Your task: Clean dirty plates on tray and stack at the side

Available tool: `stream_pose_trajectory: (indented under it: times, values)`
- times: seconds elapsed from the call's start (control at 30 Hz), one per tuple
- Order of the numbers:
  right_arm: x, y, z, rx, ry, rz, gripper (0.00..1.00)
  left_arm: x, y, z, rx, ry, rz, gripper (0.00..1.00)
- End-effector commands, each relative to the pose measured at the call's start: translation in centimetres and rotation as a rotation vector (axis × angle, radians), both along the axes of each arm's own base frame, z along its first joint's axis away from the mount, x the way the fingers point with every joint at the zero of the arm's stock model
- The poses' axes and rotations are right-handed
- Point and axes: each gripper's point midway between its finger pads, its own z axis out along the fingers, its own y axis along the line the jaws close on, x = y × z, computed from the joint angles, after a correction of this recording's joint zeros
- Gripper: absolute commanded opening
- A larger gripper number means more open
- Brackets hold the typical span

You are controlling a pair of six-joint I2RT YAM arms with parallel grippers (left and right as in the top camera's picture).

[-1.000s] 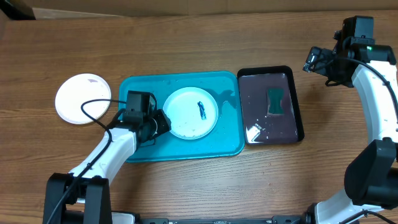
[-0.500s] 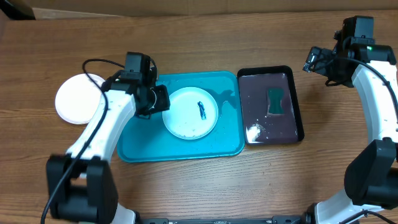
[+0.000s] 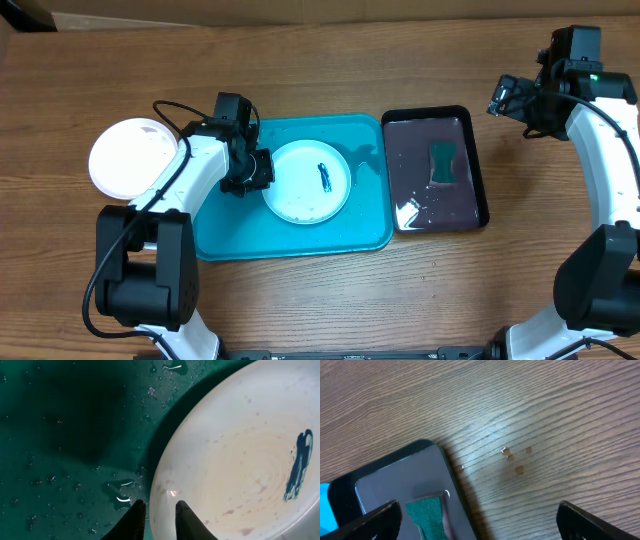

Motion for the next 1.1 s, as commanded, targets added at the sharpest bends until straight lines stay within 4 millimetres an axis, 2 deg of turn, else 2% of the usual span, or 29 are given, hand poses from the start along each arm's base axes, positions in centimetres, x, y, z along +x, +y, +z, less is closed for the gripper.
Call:
stream_pose_trajectory:
  times: [0.0,0.2,0.5,0.97,1.07]
  values:
    - [0.19,0.16,0.91,0.001,-0.027,-0.002,1.0,-0.13,0.02,-0.95,0.021,0.016,-0.023,0.21]
    - [0.19,0.16,0.91,0.001,-0.027,-0.002,1.0,-0.34,0.06,-1.45,0.023,0.026,-0.023,0.1]
    - [0.19,0.16,0.91,0.001,-0.027,-0.002,1.0,-0.56,0.1,-1.51,0.024,0.036,-0.023,0.13]
    - [0.22,0.25,0.92,0.007,-0.029,-0.001,1.0,-1.06,0.18,-1.8,0.027,0.054,-0.024,0.12]
    - [0.31,0.69,0.96,0.031,-0.034,0.008,1.0,-1.04,0.72,-1.9,0.058,0.052,-0.02,0.13]
